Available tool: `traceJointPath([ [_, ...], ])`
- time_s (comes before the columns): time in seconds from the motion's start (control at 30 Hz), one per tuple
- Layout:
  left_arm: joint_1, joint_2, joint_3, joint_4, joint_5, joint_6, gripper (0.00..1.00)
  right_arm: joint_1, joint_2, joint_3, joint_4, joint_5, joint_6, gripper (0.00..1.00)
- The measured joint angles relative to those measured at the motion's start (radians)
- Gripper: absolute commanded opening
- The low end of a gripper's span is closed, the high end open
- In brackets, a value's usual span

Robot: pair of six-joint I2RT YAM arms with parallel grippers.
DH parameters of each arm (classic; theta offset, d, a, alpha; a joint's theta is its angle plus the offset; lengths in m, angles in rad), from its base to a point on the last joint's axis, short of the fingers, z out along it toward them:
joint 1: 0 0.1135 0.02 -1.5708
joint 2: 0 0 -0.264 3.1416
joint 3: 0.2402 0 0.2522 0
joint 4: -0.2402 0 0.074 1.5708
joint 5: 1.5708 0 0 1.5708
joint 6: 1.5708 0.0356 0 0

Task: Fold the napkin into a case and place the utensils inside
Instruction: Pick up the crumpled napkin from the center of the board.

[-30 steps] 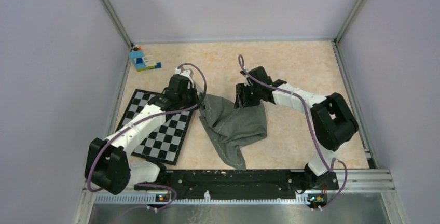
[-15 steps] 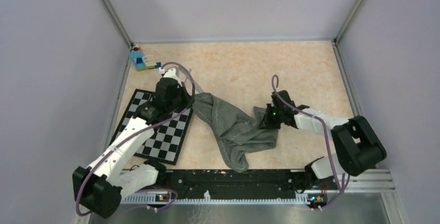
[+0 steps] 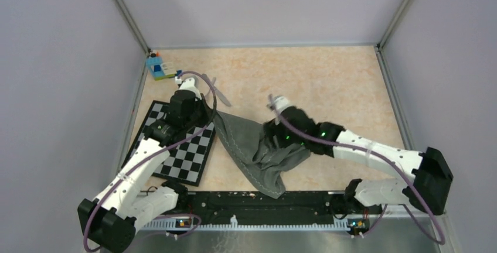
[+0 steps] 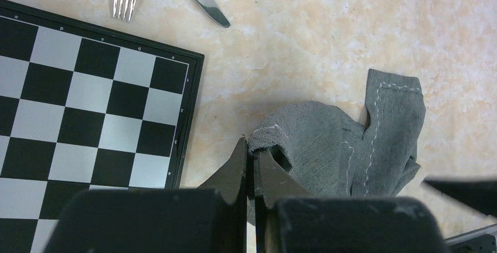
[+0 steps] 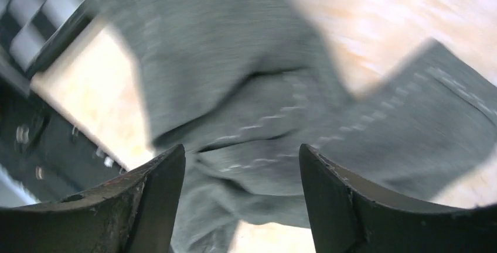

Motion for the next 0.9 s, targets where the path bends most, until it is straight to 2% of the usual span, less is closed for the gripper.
traceJointPath([
  [0.03,0.000,0.000,0.000,0.001,0.005,0.003,0.00,0.152,0.031,0.026,0.026,0.031,-0.055,0.72],
  [0.1,0.002,0.000,0.000,0.001,0.009,0.003,0.00,0.305,0.085,0.038,0.057,0.058,-0.140,0.71],
  [0.17,0.002,0.000,0.000,0.000,0.010,0.002,0.00,0.385,0.136,0.038,0.061,0.058,-0.200,0.70],
  [0.33,0.002,0.000,0.000,-0.002,0.009,0.000,0.00,0.434,0.216,0.026,0.097,0.065,-0.327,0.70],
  [0.47,0.002,0.000,0.000,-0.005,0.005,-0.010,0.00,0.449,0.247,0.021,0.169,0.066,-0.402,0.63],
  [0.7,0.002,-0.012,0.003,-0.031,-0.013,-0.009,0.00,0.449,0.326,0.007,0.293,0.124,-0.441,0.39],
  [0.77,0.002,-0.022,0.019,-0.055,-0.025,0.002,0.00,0.441,0.331,-0.003,0.320,0.133,-0.431,0.26],
  [0.83,0.002,-0.039,0.044,-0.070,-0.034,0.015,0.00,0.430,0.338,-0.006,0.340,0.133,-0.406,0.03],
  [0.9,0.002,-0.060,0.064,-0.072,-0.043,0.026,0.00,0.409,0.342,-0.005,0.354,0.140,-0.375,0.00],
])
